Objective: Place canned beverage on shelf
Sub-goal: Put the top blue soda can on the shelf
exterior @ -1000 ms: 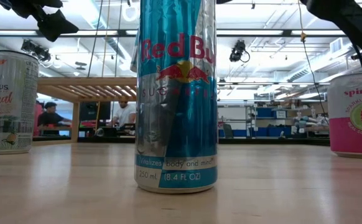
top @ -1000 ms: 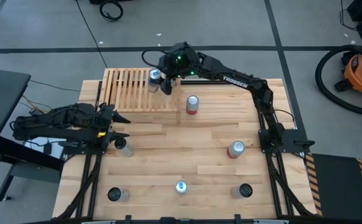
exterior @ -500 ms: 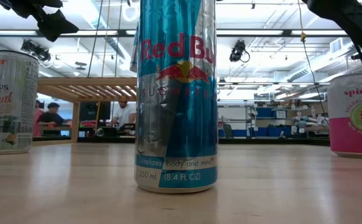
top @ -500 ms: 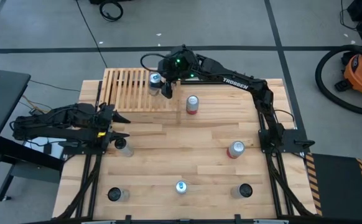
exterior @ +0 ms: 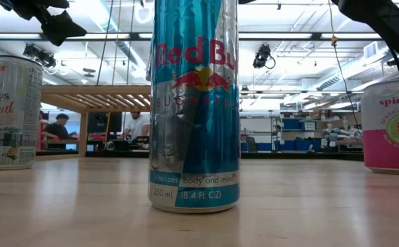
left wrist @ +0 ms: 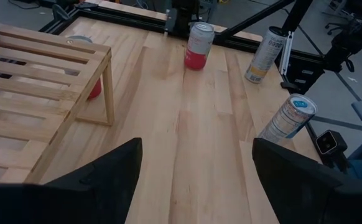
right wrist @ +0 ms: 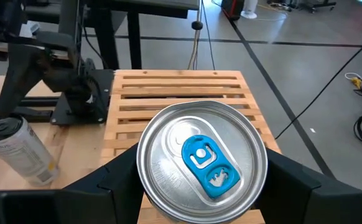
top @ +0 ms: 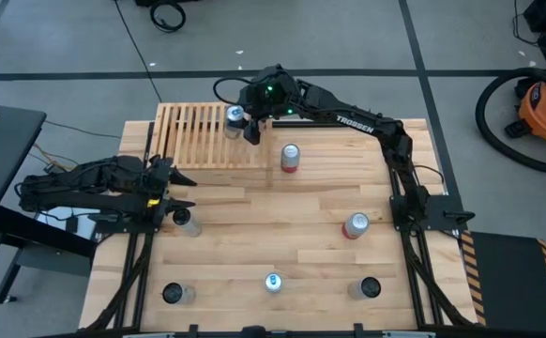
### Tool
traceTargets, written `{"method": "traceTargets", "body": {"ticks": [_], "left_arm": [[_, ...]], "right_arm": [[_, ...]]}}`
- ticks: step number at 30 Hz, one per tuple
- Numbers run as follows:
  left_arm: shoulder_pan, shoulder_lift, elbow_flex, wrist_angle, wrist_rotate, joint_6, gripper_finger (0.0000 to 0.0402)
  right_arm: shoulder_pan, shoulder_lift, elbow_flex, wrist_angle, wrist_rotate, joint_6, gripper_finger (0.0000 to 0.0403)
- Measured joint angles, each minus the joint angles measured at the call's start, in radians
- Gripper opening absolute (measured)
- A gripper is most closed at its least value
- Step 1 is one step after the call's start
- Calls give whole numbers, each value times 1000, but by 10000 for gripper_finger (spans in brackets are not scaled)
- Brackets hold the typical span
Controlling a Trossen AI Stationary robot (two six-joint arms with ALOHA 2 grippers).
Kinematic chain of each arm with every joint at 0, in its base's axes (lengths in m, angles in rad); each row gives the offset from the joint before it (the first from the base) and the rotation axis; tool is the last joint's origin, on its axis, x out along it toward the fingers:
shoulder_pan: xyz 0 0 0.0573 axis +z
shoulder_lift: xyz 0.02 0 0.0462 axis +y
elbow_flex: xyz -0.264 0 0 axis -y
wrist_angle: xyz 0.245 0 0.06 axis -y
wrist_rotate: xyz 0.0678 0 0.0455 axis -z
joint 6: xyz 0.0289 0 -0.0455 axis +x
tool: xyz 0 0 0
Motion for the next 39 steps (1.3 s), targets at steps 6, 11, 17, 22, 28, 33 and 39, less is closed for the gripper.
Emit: {"method": "traceTargets", "body": {"ticks": [6, 11, 17, 22, 28, 33, 39], "left_arm": [[0, 0, 0, 0, 0, 1, 314], [0, 0, 0, -4, 0, 2, 314], [0, 0, 0, -10, 0, 3, 314], [0, 0, 0, -10, 0, 2, 314], [0, 0, 0, -11, 0, 2, 314], [0, 0, 0, -16, 0, 2, 314], [0, 0, 0, -35, 0, 2, 314]], "right_arm": [[0, -4, -2, 0, 0, -24, 252], [6, -16, -4, -6, 1, -24, 252], [14, -24, -3, 8, -4, -54, 252], [9, -24, -2, -8, -5, -44, 252], [55, -18, -1, -35, -2, -38, 252], [83, 6, -1, -40, 61, -16, 252], [84, 8, -1, -26, 139, 38, 252]]}}
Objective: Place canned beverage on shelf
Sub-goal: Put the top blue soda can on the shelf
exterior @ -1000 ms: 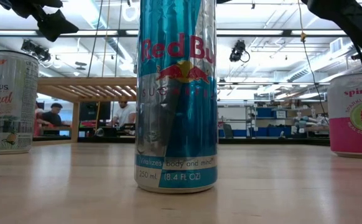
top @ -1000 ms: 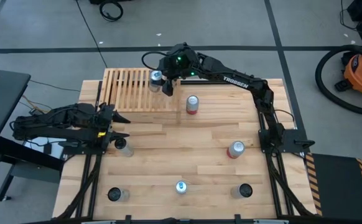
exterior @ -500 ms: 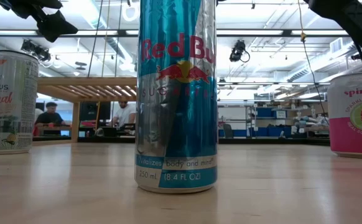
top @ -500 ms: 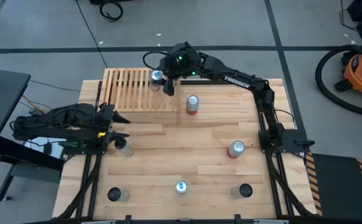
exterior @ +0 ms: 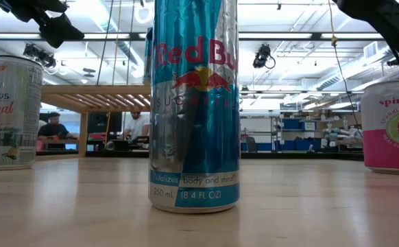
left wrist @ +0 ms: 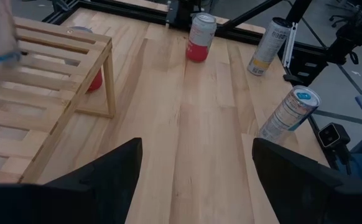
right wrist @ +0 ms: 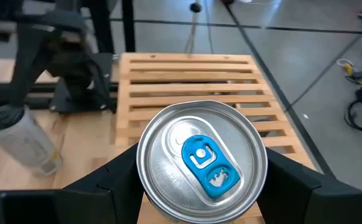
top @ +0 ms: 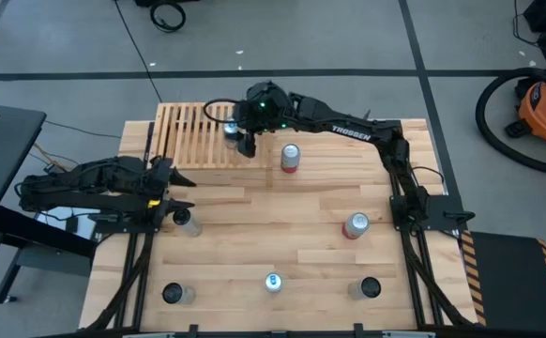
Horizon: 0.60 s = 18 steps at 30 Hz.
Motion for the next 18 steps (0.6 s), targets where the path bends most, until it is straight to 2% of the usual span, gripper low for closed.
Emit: {"method": "traceTargets", "body": {"ticks": [4, 10, 18], "left_arm": [[0, 0, 0, -16, 0, 0, 314], [0, 0, 0, -19, 0, -1, 314], [0, 0, 0, -18, 0, -1, 314]], "right_arm": [[-15, 0, 0, 29, -42, 53, 254], [-32, 0, 0, 11, -8, 104, 264], [-34, 0, 0, -23, -15, 108, 268]]}}
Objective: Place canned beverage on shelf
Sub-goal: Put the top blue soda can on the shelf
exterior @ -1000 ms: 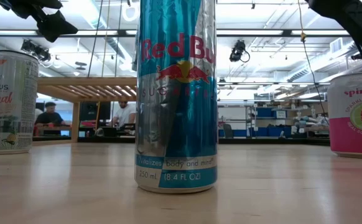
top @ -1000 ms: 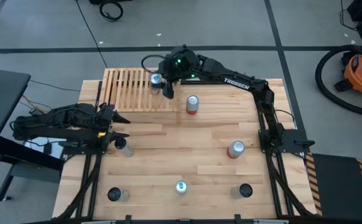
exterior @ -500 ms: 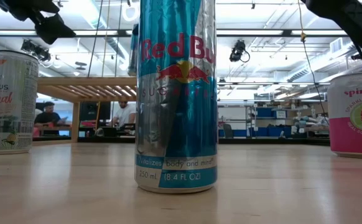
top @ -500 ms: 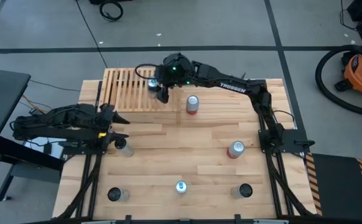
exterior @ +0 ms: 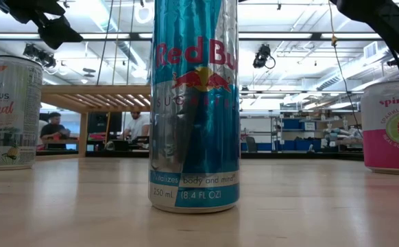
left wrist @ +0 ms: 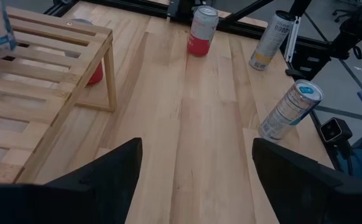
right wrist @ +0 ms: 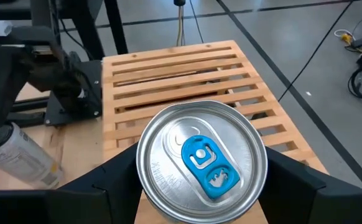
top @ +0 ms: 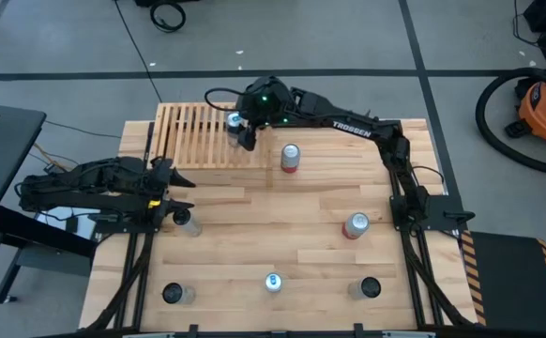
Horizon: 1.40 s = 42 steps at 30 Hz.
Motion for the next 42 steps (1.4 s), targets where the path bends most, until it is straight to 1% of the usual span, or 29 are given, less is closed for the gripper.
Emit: {"method": "traceTargets", "body": {"ticks": [10, 17, 22, 25, 38, 42], "left_arm": [[0, 0, 0, 1, 0, 0, 314], [0, 0, 0, 1, 0, 0, 314], [0, 0, 0, 1, 0, -1, 314], [0, 0, 0, 1, 0, -1, 314], [0, 0, 0, 1, 0, -2, 314], [0, 0, 0, 2, 0, -2, 314]], "right_arm": [[14, 0, 0, -24, -1, -15, 271], [22, -3, 1, -17, 2, -30, 299], [23, -3, 2, -19, 42, -27, 316], [23, -3, 2, -17, 47, -27, 322], [32, -46, 1, 5, 51, -62, 323], [28, -74, 1, -15, 51, -59, 323]]}}
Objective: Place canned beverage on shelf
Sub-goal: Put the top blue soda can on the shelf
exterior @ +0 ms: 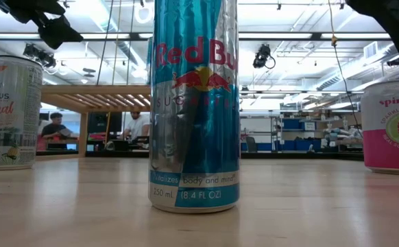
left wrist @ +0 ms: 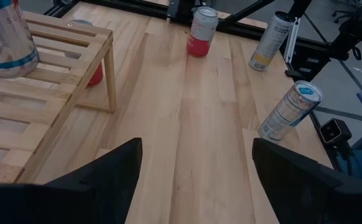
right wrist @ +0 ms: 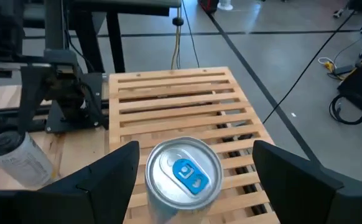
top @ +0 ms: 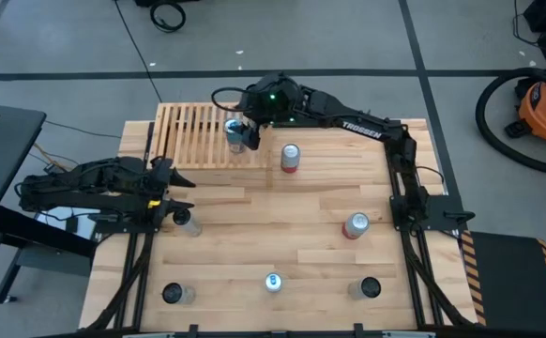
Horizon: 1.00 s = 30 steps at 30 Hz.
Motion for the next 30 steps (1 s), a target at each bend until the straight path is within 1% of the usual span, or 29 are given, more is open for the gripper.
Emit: {"method": "traceTargets", "body": {"ticks": [8, 11, 13, 15, 17, 24, 28, 30], "left_arm": [[0, 0, 0, -1, 0, 1, 314], [0, 0, 0, -1, 0, 1, 314], [0, 0, 0, -2, 0, 1, 314], [0, 0, 0, -2, 0, 2, 314], [0, 0, 0, -2, 0, 2, 314], [0, 0, 0, -2, 0, 3, 314], [0, 0, 0, -2, 0, 3, 314], [0, 0, 0, -2, 0, 3, 314]], "right_arm": [[15, -55, 0, -152, -1, -1, 320], [25, -56, 0, -211, -1, -3, 309], [32, -53, 0, -251, -1, 6, 293], [41, -46, 0, -282, -1, 20, 269], [54, -43, -1, -307, -1, 21, 237], [83, -42, -1, -321, -1, 22, 100], [89, -42, -48, -278, -1, 40, 24], [94, -41, -82, -246, -1, 52, 8]]}}
